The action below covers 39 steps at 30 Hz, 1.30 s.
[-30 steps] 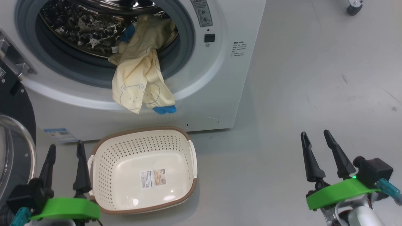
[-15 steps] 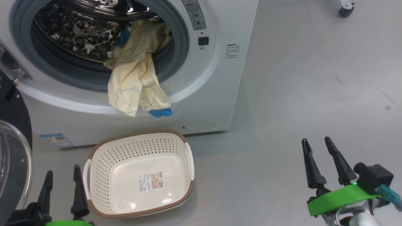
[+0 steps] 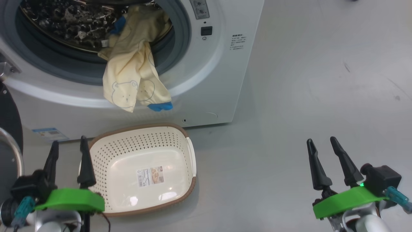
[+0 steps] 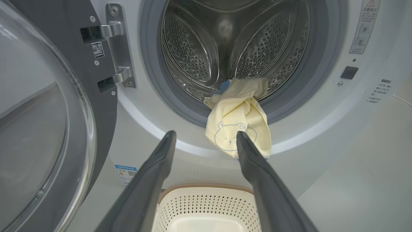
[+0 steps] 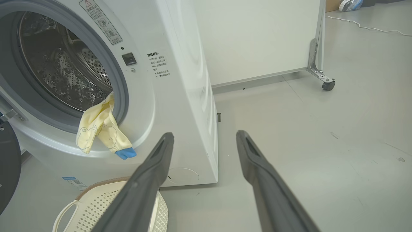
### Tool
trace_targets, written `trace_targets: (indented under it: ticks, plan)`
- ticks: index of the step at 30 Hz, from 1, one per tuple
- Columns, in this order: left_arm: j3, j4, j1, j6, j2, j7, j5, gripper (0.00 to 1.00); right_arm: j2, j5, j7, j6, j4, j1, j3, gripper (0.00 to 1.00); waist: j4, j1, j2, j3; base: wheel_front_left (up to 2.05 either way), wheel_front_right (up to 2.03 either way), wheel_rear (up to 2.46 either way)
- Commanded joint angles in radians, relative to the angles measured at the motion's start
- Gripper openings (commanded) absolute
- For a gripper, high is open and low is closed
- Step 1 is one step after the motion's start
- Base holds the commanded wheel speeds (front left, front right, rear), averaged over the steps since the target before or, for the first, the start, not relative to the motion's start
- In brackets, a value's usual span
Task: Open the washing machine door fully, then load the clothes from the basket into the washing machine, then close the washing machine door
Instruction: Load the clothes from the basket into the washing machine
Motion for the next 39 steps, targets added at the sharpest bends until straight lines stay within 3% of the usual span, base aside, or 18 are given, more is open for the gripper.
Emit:
trace_targets:
  ticks: [1,17,27,39]
  plan:
    - [0.024,-0.015,-0.078,-0.008,0.023,0.005,0.005,1.00,-0.011,0.002,-0.003,0.000,-0.035,-0.049,0.024,1.00,-0.010,0.0000,0.0000,0.025,0.00,0.00,0.00]
    - [-0.069,0.386,-0.565,-0.125,-0.024,-0.002,0.010,1.00,-0.003,-0.001,-0.004,0.000,-0.050,-0.135,0.028,1.00,-0.102,0.0000,0.0000,0.271,0.00,0.00,0.00]
    - [-0.085,0.586,-0.702,-0.155,-0.038,-0.058,0.017,1.00,0.010,-0.002,-0.006,0.000,-0.054,-0.162,0.021,1.00,-0.129,0.0000,0.0000,0.374,0.00,0.00,0.00]
    - [-0.059,0.732,-0.839,-0.152,-0.031,-0.097,0.011,1.00,0.022,0.007,-0.007,0.000,-0.073,-0.183,0.020,1.00,-0.133,0.0000,0.0000,0.456,0.00,0.00,0.00]
